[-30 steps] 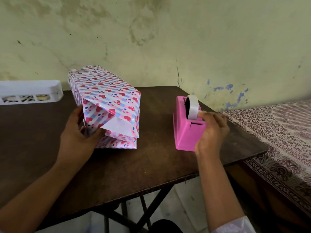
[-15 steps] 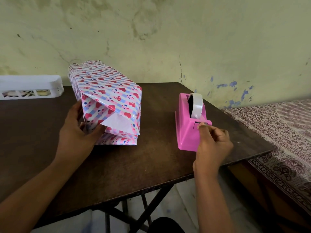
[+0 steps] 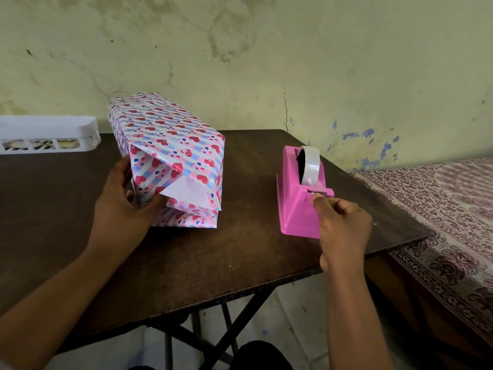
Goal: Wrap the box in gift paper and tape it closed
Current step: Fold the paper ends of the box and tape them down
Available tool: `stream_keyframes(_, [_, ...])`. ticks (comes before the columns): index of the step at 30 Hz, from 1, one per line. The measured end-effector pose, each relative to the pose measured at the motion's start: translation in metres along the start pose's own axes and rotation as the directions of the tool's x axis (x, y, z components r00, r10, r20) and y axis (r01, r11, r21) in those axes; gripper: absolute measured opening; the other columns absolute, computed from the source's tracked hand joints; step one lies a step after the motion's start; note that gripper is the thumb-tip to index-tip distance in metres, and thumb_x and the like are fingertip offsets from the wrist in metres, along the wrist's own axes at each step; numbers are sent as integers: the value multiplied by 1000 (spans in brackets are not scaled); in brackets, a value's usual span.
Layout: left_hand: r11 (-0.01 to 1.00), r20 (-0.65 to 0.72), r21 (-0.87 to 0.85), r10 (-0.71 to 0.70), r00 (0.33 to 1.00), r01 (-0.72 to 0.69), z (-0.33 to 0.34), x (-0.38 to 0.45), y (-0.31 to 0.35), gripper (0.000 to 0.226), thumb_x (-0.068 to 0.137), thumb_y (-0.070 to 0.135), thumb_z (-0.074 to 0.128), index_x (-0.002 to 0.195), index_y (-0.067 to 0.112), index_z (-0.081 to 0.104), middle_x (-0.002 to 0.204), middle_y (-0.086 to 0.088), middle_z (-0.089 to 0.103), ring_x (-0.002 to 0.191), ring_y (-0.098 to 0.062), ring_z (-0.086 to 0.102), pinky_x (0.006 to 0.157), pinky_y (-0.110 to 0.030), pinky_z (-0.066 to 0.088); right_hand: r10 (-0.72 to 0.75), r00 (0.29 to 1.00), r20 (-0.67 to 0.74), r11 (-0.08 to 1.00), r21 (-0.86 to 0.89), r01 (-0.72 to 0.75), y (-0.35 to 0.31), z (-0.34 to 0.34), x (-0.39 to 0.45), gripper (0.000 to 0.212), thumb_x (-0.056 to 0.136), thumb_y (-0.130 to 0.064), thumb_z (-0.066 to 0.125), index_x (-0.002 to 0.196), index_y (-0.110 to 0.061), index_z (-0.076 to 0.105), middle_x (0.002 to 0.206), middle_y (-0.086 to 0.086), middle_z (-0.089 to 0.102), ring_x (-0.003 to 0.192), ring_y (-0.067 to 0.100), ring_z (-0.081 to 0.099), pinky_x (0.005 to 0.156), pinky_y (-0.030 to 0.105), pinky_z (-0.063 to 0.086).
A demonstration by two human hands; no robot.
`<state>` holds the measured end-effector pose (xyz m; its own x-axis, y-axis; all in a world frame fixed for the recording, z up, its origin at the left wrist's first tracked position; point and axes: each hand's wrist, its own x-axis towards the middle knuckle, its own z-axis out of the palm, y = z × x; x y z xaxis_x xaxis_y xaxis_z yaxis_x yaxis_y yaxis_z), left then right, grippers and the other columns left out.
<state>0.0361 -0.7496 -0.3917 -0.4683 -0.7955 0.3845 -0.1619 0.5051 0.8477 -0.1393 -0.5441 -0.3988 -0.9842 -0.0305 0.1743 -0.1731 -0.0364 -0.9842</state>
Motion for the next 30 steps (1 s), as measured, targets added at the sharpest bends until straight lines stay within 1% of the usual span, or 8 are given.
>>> stream_keyframes(3, [1000, 2, 5, 15, 1000, -15, 0, 1, -2, 79, 78, 27, 68, 145, 25, 27, 147, 3, 37, 134, -20, 36, 105, -43, 34, -118, 993, 9, 963, -245, 116, -3, -4, -1, 16, 83, -25, 66, 69, -27, 58, 99, 6, 63, 79, 12, 62, 67, 26, 53])
stream_keyframes(5, [999, 0, 19, 28, 1000, -28, 1, 2, -4, 80, 78, 28, 68, 145, 25, 26, 147, 2, 37, 135, -20, 35, 106, -43, 34, -193, 981, 0, 879, -445, 173, -3, -10, -4, 12, 85, -22, 63, 74, -23, 59, 96, 4, 59, 78, 13, 55, 63, 20, 41])
stream_keyframes(9, [997, -43, 50, 58, 997, -55, 3, 4, -9, 90, 73, 31, 74, 146, 25, 22, 149, 2, 32, 136, -19, 34, 109, -46, 33, -346, 937, -34, 822, -492, 286, 4, -24, -14, 7, 85, -18, 64, 82, -13, 68, 96, 8, 58, 80, 20, 55, 67, 24, 34])
stream_keyframes(14, [934, -149, 281, 270, 951, -221, 7, 0, -8, 103, 72, 28, 78, 148, 11, 11, 152, -13, 12, 140, -29, 19, 113, -41, 21, -494, 860, 127, 850, -139, 509, -7, -13, -34, 14, 82, -8, 67, 89, -20, 70, 87, -1, 69, 81, 8, 62, 69, 3, 42])
stream_keyframes(17, [940, -125, 255, 265, 956, -227, 8, 0, -8, 106, 73, 39, 76, 149, 13, 7, 153, -11, 10, 141, -26, 17, 114, -43, 20, -413, 814, 408, 909, 133, 394, -9, 11, -50, 22, 83, -4, 65, 84, -25, 70, 83, -10, 73, 84, -1, 65, 74, 6, 45])
stream_keyframes(21, [945, -113, 241, 255, 960, -223, 3, 1, -12, 103, 73, 32, 78, 147, 17, 8, 152, -7, 14, 141, -22, 19, 114, -46, 25, -365, 646, 670, 931, 282, 233, -4, 37, -58, 21, 85, 2, 60, 93, -14, 73, 100, -3, 72, 101, 8, 65, 81, 15, 49])
stream_keyframes(25, [923, -120, 254, 325, 938, -287, 1, 2, -12, 90, 74, 24, 78, 140, 20, 16, 147, -8, 21, 138, -23, 25, 111, -49, 31, -437, 533, 725, 895, 411, 174, -12, 54, -57, 18, 83, -1, 62, 92, -10, 74, 101, 9, 70, 103, 16, 64, 88, 23, 49])
stream_keyframes(30, [841, -121, 373, 464, 878, -393, -1, 6, -20, 81, 73, 26, 78, 129, 28, 19, 145, -5, 18, 139, -24, 21, 112, -43, 25, -564, 432, 704, 825, 471, 310, -26, 70, -49, 15, 82, 2, 61, 92, -4, 71, 97, 15, 67, 100, 20, 64, 86, 24, 47])
